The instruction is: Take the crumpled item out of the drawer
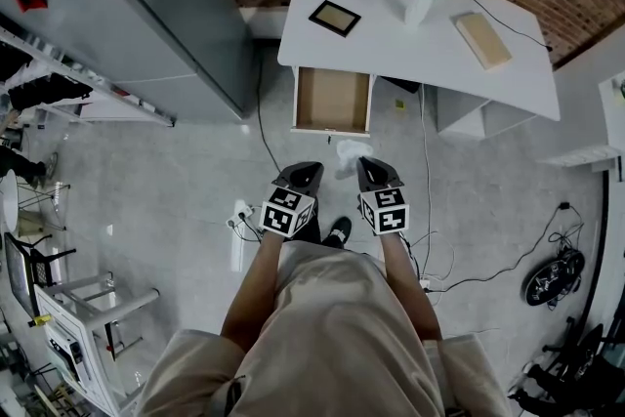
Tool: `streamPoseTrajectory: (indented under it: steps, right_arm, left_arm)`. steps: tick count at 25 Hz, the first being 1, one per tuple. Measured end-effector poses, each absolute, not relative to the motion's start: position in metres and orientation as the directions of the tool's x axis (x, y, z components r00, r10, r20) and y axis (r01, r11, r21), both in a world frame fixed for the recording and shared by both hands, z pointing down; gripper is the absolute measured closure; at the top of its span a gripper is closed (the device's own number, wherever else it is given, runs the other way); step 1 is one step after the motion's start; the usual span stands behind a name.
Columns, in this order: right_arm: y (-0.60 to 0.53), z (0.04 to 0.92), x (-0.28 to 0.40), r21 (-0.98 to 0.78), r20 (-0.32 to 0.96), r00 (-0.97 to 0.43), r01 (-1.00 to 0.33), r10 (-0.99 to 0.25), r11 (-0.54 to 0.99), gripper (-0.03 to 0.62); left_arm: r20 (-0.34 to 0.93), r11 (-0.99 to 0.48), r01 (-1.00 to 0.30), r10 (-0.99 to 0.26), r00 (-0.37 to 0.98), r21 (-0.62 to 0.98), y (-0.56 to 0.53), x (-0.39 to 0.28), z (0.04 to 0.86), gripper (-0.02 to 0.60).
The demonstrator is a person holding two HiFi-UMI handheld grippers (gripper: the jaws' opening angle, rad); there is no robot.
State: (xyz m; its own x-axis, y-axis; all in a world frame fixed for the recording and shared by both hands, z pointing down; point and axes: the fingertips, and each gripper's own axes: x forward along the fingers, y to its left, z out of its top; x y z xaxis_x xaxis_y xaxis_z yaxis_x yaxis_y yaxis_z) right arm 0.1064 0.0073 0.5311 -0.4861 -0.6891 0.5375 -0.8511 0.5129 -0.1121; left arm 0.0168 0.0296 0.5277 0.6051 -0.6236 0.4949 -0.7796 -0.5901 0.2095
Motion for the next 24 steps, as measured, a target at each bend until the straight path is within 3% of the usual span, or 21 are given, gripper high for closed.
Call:
streamPoseTrajectory:
  steps: [24]
  right_arm:
    - [0.0075,0.5337,0.1087,-0.109,0.542,-0.490,-0.847,-0.683,0.521,0.569]
  left_arm:
    - [0.498,-0.558,-0.797,-0.636,0.590,0.232,0.0292,0.0136,0.5350,0.566]
